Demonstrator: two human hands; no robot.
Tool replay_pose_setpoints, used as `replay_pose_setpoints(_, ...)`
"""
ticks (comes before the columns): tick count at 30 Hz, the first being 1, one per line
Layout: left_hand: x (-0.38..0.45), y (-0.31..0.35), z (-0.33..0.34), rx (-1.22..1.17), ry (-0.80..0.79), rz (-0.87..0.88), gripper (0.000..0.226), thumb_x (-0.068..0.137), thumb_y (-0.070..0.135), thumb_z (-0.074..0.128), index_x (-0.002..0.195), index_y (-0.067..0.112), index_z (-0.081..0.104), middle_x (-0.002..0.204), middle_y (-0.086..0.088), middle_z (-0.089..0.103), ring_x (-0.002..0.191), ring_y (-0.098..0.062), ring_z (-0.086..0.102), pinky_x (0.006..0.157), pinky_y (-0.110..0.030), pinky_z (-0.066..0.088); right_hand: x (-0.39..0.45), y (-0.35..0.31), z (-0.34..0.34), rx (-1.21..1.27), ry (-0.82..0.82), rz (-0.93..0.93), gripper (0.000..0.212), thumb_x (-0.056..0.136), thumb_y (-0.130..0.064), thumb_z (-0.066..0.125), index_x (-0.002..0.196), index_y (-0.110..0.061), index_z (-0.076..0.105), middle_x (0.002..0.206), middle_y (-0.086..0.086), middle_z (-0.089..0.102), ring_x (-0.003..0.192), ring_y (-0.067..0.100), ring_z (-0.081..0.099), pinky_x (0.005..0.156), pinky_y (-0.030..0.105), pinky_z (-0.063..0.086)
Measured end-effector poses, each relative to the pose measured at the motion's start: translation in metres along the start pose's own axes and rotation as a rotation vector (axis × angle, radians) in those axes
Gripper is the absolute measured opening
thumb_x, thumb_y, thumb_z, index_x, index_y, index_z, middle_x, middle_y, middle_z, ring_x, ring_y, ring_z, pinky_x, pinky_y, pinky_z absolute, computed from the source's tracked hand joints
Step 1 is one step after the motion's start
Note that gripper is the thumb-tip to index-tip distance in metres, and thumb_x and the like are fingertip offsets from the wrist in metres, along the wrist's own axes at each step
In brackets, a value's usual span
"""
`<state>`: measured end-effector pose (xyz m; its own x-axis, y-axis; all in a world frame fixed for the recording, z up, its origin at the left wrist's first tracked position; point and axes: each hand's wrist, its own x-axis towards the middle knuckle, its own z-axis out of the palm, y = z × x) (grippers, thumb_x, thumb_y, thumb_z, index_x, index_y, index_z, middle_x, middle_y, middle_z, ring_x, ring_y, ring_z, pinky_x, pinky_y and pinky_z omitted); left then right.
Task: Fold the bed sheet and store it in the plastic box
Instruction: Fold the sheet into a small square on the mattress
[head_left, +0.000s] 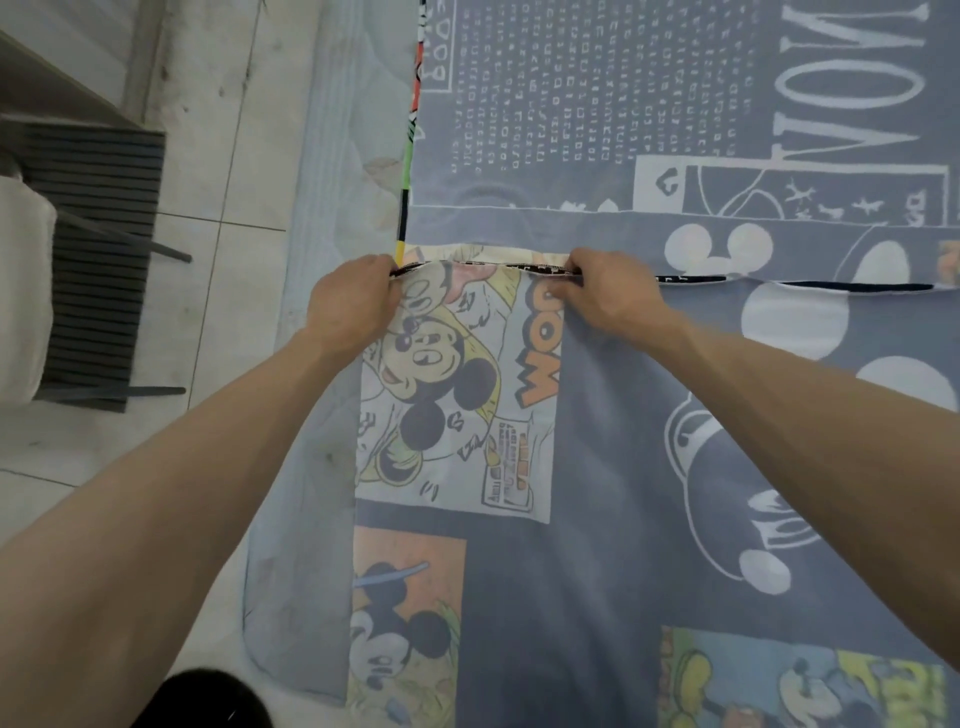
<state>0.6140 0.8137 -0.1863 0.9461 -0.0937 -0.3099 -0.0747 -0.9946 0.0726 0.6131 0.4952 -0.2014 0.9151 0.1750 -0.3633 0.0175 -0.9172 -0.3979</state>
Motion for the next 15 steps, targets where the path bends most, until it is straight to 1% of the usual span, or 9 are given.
replay_pose_setpoints(2, -0.006, 0.001, -0.001, -0.157, 0.000, -0.047, 0.022, 0.102, 0.033, 0.053, 0.102, 0.014, 0.063, 0.091, -0.005, 0.063, 0.081, -0.028, 0.060, 0.061, -0.033, 0.035, -0.004, 0.005, -0.001, -0.068, 0.001, 0.003, 0.037, 0.098, -0.046, 0.055, 0.101, -0.009, 0.056, 0.096, 0.017, 0.068, 0.087, 0.039, 0.063, 0.067, 0.040, 0.042)
replay_pose_setpoints(4, -0.008, 0.002, -0.008, -0.448, 0.011, -0.204, 0.016, 0.096, 0.037, 0.066, 0.101, 0.022, 0.068, 0.083, 0.004, 0.063, 0.071, -0.016, 0.057, 0.055, -0.027, 0.036, -0.009, 0.011, -0.007, -0.088, -0.012, 0.027, 0.034, 0.100, -0.042, 0.052, 0.103, -0.008, 0.056, 0.097, 0.020, 0.068, 0.089, 0.041, 0.062, 0.068, 0.041, 0.042)
replay_pose_setpoints(6, -0.010, 0.003, -0.018, -0.771, 0.022, -0.378, 0.015, 0.089, 0.034, 0.077, 0.096, 0.022, 0.071, 0.078, 0.005, 0.063, 0.066, -0.011, 0.057, 0.053, -0.020, 0.041, -0.017, 0.017, -0.018, -0.031, 0.015, 0.007, 0.030, 0.101, -0.038, 0.052, 0.106, -0.009, 0.056, 0.093, 0.020, 0.068, 0.086, 0.041, 0.062, 0.067, 0.041, 0.044)
replay_pose_setpoints(7, -0.013, 0.003, -0.024, -0.933, -0.002, -0.421, 0.015, 0.088, 0.028, 0.079, 0.097, 0.019, 0.073, 0.080, 0.002, 0.065, 0.067, -0.013, 0.060, 0.057, -0.019, 0.046, -0.025, 0.019, -0.025, 0.007, 0.064, -0.035, 0.028, 0.101, -0.037, 0.052, 0.104, -0.010, 0.057, 0.088, 0.018, 0.068, 0.082, 0.039, 0.062, 0.064, 0.040, 0.044)
replay_pose_setpoints(9, -0.021, 0.003, -0.038, -1.152, -0.075, -0.414, 0.015, 0.088, 0.018, 0.080, 0.101, 0.012, 0.075, 0.083, -0.002, 0.070, 0.074, -0.013, 0.066, 0.072, -0.026, 0.055, -0.049, 0.025, -0.041, 0.003, 0.220, -0.149, 0.026, 0.102, -0.039, 0.050, 0.098, -0.014, 0.057, 0.079, 0.010, 0.066, 0.075, 0.035, 0.061, 0.056, 0.038, 0.042)
replay_pose_setpoints(11, -0.025, 0.002, -0.053, -1.215, -0.104, -0.352, 0.011, 0.088, 0.015, 0.079, 0.099, 0.013, 0.076, 0.086, -0.004, 0.071, 0.078, -0.012, 0.067, 0.082, -0.031, 0.057, -0.075, 0.031, -0.060, -0.045, 0.359, -0.224, 0.027, 0.102, -0.044, 0.047, 0.096, -0.020, 0.056, 0.077, 0.001, 0.064, 0.073, 0.027, 0.060, 0.052, 0.034, 0.040)
replay_pose_setpoints(13, -0.023, 0.001, -0.066, -1.200, -0.091, -0.308, 0.008, 0.088, 0.015, 0.079, 0.095, 0.019, 0.077, 0.085, -0.004, 0.070, 0.079, -0.011, 0.065, 0.078, -0.025, 0.056, -0.092, 0.043, -0.079, -0.083, 0.391, -0.255, 0.027, 0.099, -0.049, 0.052, 0.093, -0.023, 0.057, 0.075, -0.003, 0.065, 0.070, 0.024, 0.059, 0.051, 0.030, 0.035)
replay_pose_setpoints(14, -0.020, 0.001, -0.071, -1.156, -0.074, -0.295, 0.008, 0.088, 0.017, 0.079, 0.093, 0.022, 0.076, 0.081, -0.001, 0.069, 0.074, -0.008, 0.063, 0.069, -0.018, 0.053, -0.094, 0.053, -0.086, -0.105, 0.320, -0.240, 0.030, 0.095, -0.052, 0.056, 0.092, -0.022, 0.058, 0.075, -0.001, 0.066, 0.070, 0.026, 0.061, 0.053, 0.029, 0.033)
replay_pose_setpoints(15, -0.016, 0.002, -0.073, -1.088, -0.060, -0.295, 0.007, 0.088, 0.019, 0.079, 0.092, 0.023, 0.075, 0.077, 0.001, 0.067, 0.067, -0.004, 0.061, 0.059, -0.014, 0.047, -0.091, 0.064, -0.092, -0.131, 0.191, -0.188, 0.033, 0.092, -0.055, 0.060, 0.093, -0.022, 0.060, 0.078, 0.002, 0.069, 0.074, 0.030, 0.063, 0.055, 0.030, 0.034)
